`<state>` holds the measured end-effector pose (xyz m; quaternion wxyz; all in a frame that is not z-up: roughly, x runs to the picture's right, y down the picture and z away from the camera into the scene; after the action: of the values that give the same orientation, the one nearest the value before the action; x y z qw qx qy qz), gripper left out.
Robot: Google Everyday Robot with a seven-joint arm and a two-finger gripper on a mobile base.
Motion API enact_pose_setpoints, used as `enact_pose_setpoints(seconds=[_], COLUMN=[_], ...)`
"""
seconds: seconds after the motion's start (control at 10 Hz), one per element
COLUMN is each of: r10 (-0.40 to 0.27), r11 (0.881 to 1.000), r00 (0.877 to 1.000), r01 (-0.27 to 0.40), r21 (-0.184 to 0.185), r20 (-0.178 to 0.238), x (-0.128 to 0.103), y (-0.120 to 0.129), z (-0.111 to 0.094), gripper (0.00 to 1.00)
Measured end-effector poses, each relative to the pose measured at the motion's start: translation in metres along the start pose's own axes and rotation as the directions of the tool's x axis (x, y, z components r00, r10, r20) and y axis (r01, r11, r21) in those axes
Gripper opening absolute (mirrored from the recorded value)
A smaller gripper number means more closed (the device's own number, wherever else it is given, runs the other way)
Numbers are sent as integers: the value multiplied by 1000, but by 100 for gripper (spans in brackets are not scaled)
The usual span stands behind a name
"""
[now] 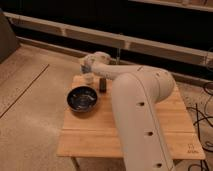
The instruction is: Place the white sponge in the ceramic cup
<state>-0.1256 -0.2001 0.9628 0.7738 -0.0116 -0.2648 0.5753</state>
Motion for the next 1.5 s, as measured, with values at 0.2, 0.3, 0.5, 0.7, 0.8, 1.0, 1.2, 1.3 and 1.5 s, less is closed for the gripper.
enact_pose_setpoints(seconds=[0.2, 0.3, 0.5, 0.7, 0.8, 1.0, 1.2, 1.3, 1.5], r10=[2, 1, 0, -4, -5, -8, -8, -8, -6], r11=[1000, 1000, 1000, 1000, 1000, 1000, 1000, 1000, 1000], r00=[1000, 1000, 1000, 1000, 1000, 1000, 1000, 1000, 1000], r01=[-2, -1, 0, 4, 5, 8, 8, 8, 6], r21=[1, 2, 4, 2, -1, -3, -3, -2, -1], r20=[1, 0, -3, -8, -11, -15, -18, -18, -19], x=[0, 0, 1, 1, 2, 2, 2, 1, 0], y=[-2, -3, -4, -2, 0, 2, 2, 2, 1], z=[1, 1, 1, 0, -1, -2, -3, -3, -4], gripper=[0, 0, 6, 24, 35, 54, 62, 62, 62])
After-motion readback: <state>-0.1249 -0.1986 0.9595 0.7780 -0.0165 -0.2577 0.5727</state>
